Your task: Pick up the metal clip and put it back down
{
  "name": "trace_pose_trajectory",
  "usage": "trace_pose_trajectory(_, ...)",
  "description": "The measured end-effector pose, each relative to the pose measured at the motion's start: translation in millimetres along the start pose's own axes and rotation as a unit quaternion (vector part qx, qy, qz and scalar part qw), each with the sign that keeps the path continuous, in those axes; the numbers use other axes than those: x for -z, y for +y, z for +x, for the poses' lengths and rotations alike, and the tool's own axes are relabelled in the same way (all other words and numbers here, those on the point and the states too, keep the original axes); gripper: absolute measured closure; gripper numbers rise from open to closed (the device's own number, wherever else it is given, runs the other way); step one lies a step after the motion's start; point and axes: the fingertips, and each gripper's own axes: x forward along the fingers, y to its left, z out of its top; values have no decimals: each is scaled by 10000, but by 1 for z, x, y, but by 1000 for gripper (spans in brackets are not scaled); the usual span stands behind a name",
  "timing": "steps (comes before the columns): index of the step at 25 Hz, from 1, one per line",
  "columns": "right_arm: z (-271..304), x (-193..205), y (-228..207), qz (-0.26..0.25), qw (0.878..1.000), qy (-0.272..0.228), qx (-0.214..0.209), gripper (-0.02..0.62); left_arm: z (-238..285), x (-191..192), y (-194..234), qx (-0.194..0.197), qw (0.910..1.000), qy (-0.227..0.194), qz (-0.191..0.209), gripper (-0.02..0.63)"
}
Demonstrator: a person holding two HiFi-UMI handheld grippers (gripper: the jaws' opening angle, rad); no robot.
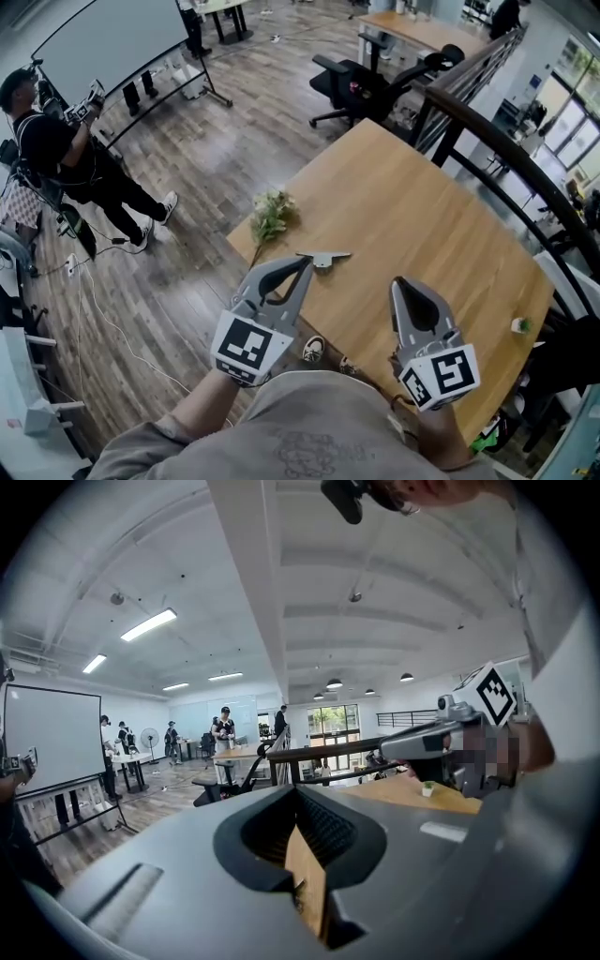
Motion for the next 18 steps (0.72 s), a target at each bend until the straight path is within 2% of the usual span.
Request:
trace_pose_trajectory(9, -13, 1, -14, -39, 9999, 94, 133, 584, 5, -13, -8, 88, 9999, -58, 114, 606)
trace_pose_trajectory(18, -9, -4, -14, -193, 9998, 50, 56, 584, 5, -17, -5, 46, 9999, -85, 130, 606)
